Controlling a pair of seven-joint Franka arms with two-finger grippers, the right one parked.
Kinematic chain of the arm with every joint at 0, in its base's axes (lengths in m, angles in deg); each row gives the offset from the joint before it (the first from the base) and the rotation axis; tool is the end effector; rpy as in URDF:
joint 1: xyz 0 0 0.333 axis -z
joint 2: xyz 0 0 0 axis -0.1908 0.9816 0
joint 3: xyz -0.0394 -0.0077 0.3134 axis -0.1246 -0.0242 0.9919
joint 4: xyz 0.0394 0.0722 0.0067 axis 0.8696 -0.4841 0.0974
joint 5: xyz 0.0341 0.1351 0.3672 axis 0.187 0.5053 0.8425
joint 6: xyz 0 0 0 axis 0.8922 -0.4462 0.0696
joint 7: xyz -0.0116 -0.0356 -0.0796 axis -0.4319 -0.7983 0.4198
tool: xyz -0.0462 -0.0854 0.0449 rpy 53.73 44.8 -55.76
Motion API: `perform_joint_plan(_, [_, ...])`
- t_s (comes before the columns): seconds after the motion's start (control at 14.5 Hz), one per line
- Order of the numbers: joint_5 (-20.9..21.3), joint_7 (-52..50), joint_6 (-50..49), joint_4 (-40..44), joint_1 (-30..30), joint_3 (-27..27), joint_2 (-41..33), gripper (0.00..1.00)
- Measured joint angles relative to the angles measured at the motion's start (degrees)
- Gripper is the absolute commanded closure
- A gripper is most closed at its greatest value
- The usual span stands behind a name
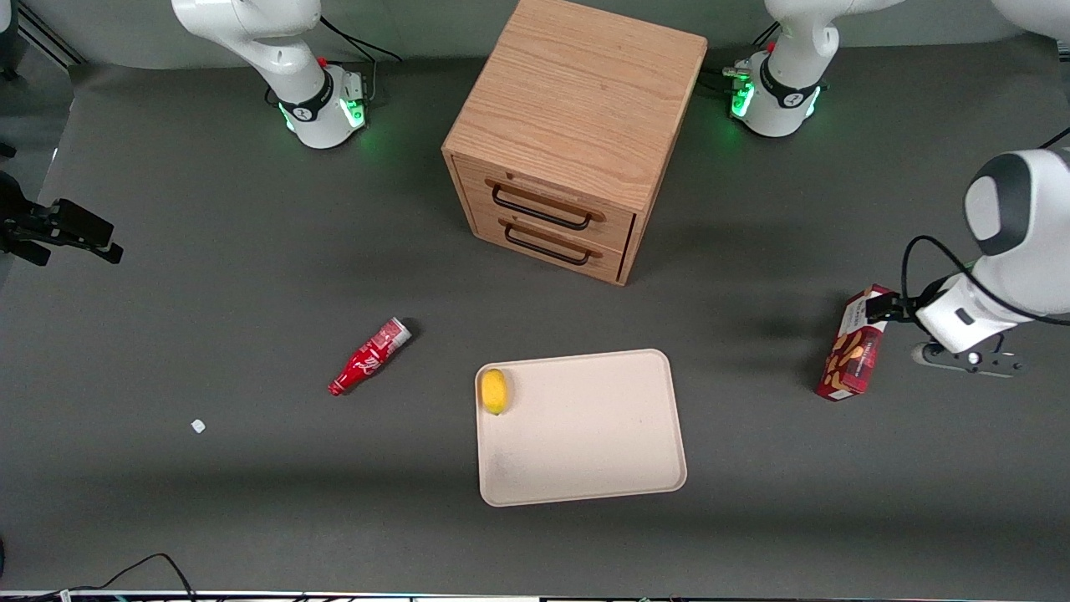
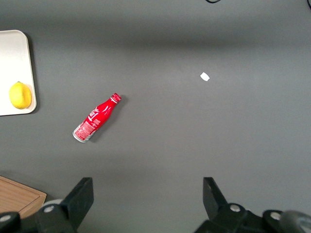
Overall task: Place red cookie box on tray
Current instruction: 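Move the open left gripper down over the red plaid cookie box, then close the left gripper on the cookie box and lift it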
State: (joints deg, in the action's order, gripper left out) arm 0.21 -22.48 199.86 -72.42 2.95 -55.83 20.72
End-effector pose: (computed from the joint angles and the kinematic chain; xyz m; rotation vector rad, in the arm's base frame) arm 0.5982 0.0300 0.3690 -3.1095 0.3092 0.1476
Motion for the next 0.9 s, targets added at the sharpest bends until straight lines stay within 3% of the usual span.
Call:
perform_joint_plan(0.55, [0.12,8.25,18.8,-10.45,-0.02,1.07,4.44,0.0])
perform_joint_plan(0.9, [0.13,10.15,24.34,-12.57,-0.02,1.74,6.3,0.0])
